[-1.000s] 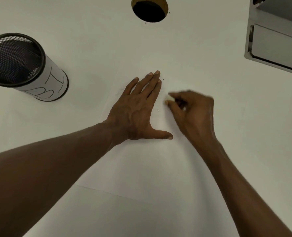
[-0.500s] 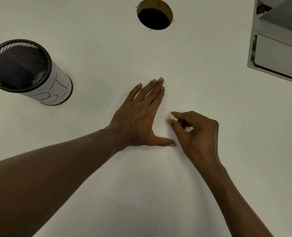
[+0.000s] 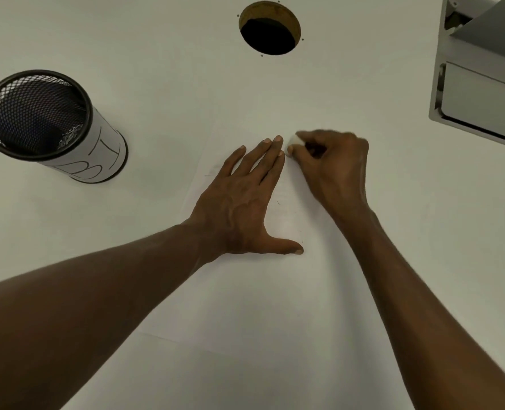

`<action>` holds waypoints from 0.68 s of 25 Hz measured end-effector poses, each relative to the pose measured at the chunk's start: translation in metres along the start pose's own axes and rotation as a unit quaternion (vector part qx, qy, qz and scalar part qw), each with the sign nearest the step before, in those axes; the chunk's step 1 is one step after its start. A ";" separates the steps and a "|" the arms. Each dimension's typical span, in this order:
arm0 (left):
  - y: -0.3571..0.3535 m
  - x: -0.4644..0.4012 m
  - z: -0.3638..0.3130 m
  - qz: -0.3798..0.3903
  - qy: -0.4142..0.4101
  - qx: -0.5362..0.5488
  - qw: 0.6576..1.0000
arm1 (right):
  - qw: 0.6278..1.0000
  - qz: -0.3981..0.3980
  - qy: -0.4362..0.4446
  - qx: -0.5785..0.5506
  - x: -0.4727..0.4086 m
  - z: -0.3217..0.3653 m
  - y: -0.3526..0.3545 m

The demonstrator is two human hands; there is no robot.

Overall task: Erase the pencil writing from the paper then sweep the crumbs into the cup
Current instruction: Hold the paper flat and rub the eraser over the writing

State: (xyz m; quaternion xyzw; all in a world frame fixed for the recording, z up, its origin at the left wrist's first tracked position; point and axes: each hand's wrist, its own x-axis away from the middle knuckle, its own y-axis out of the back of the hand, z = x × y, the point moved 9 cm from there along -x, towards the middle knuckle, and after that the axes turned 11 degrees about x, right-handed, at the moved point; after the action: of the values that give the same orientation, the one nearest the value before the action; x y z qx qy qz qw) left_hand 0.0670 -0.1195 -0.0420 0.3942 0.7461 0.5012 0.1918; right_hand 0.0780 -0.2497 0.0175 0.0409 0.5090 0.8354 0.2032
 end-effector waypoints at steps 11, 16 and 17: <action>-0.001 0.000 0.000 0.004 0.000 0.001 1.000 | 0.999 -0.021 -0.036 -0.004 0.002 -0.006 0.006; 0.001 0.002 0.001 -0.018 0.004 0.011 1.000 | 0.987 0.019 -0.126 -0.102 0.079 -0.032 0.005; 0.001 0.001 0.001 -0.021 0.003 0.015 1.000 | 0.981 0.021 -0.150 -0.125 0.085 -0.038 0.001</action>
State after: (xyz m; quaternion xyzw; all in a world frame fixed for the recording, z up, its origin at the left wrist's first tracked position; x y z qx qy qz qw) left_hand 0.0675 -0.1178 -0.0410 0.3797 0.7624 0.4868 0.1939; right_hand -0.0104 -0.2498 -0.0113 0.1506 0.3638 0.8808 0.2631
